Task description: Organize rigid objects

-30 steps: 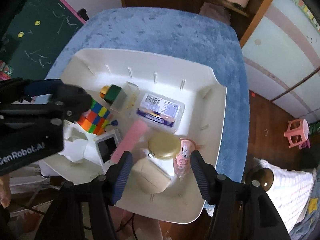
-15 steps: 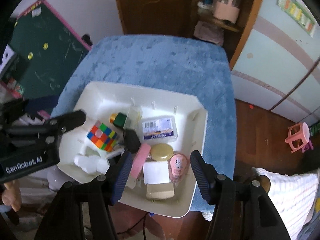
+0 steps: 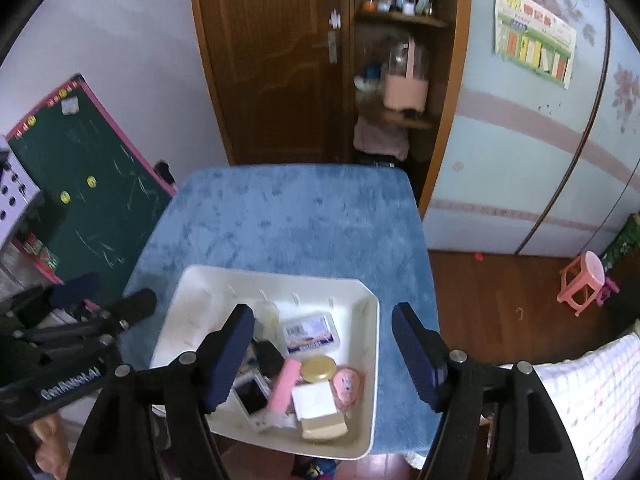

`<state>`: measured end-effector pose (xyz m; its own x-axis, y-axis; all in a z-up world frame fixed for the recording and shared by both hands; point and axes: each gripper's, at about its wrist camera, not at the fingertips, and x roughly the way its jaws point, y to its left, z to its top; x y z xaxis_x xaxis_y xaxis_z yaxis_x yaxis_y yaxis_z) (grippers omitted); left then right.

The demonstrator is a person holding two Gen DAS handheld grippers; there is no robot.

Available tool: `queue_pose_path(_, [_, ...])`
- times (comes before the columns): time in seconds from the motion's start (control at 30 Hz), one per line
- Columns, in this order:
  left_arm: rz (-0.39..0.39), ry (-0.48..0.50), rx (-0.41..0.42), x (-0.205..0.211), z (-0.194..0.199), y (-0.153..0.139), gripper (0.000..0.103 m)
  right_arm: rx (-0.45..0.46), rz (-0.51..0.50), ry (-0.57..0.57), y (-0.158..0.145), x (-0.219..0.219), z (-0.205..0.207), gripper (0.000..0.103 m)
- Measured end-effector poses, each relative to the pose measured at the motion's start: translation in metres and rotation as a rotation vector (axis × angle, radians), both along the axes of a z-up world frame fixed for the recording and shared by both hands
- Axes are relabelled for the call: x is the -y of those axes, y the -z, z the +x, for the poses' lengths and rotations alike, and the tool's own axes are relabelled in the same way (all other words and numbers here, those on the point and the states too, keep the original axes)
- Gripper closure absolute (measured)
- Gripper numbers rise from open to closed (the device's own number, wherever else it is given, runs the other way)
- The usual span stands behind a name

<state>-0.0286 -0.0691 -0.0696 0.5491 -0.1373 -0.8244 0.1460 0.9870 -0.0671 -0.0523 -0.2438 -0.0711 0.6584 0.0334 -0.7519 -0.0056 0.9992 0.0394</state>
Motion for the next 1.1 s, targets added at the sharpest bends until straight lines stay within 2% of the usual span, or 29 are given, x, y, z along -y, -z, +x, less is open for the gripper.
queue_pose_path(0.1, [0.012,-0.01,0.022,0.0,-0.008,-0.003,0.028,0.018,0.026,0.0,-0.007,-0.002,-0.006,0.03])
queue_pose_path(0.4, [0.016,-0.037,0.065,-0.007,-0.017,-0.01,0.028,0.04,0.018,-0.012,-0.012,-0.013,-0.016,0.026])
queue_pose_path(1.1, [-0.011,-0.014,0.117,-0.009,-0.022,-0.028,0.028,0.015,0.066,0.017,-0.026,-0.012,-0.026,0.026])
